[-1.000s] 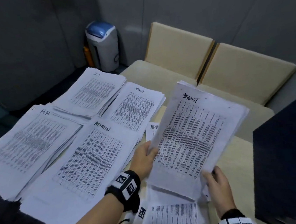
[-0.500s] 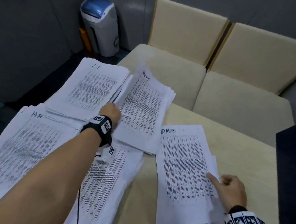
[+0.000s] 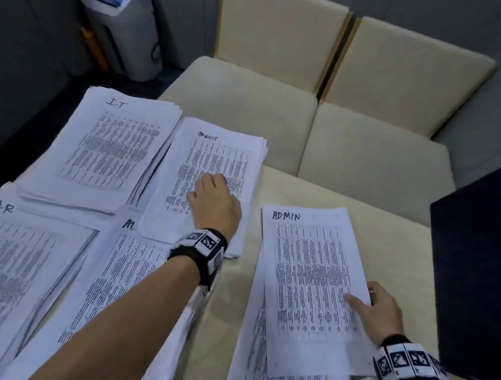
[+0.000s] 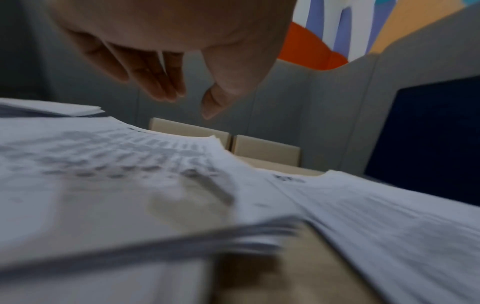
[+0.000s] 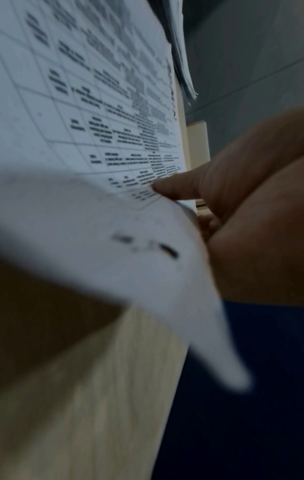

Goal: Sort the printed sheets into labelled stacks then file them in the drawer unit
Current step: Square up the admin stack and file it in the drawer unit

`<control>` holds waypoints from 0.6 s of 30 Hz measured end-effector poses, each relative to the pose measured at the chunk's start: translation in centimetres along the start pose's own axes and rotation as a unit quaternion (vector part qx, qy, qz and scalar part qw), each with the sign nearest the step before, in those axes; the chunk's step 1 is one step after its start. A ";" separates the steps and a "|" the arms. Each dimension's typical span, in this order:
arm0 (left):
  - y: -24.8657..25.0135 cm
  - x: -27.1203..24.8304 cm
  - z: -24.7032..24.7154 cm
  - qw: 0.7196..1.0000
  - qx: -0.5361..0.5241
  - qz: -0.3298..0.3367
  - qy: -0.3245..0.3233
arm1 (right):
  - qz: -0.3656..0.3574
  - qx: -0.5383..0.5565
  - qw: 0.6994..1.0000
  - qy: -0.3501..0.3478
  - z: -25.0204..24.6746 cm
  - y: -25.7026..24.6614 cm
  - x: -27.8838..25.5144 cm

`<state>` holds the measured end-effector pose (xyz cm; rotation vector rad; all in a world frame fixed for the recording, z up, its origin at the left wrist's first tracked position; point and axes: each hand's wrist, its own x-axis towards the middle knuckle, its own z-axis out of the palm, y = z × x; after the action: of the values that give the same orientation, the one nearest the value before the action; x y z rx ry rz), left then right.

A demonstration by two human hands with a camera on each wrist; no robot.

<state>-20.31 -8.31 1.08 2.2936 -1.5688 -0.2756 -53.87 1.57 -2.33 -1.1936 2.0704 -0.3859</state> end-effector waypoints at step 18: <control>4.2 -20.3 4.5 0.951 -0.198 -0.073 -0.224 | 0.150 0.341 0.928 -0.018 -3.6 10.3 -6.6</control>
<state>-32.98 8.35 -2.16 2.1131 -1.3662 -1.1109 -60.79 12.30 -2.73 -0.4566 1.8083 -0.8393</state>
